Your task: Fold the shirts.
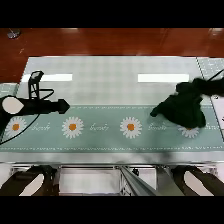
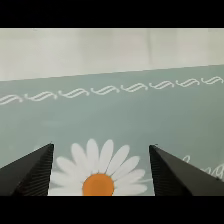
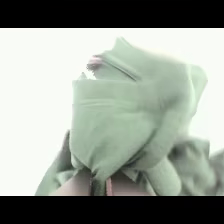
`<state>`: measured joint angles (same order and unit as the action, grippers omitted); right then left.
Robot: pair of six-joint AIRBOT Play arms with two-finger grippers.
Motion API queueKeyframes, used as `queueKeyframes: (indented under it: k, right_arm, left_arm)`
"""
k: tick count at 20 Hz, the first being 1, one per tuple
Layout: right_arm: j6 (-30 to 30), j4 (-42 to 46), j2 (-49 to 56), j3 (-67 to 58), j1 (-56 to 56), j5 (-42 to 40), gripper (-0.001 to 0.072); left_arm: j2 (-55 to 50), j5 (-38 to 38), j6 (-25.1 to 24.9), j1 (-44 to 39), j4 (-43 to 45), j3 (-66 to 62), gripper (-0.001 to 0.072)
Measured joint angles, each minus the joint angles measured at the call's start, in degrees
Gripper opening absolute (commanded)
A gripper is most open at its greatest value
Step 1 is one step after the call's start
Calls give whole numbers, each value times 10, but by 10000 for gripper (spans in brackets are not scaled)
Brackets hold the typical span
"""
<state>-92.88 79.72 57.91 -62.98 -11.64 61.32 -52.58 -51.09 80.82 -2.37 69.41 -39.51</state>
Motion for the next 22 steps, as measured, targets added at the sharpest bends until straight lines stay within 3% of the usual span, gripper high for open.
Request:
queueKeyframes:
  k: [7, 12, 17, 22]
  right_arm:
    - [86, -100, -37, -335, 0, 31, 29]
    - [145, -214, -39, -455, 27, 69, 29]
    - [159, -219, 6, -425, 190, 154, 30]
    - [139, -184, 117, -279, 375, 120, 30]
  left_arm:
    - [125, -64, -9, 30, -37, 30, 704]
    - [144, -61, -9, 33, -75, 39, 704]
    - [129, -52, -2, 33, -87, 41, 704]
    - [110, -48, -3, 34, -82, 41, 704]
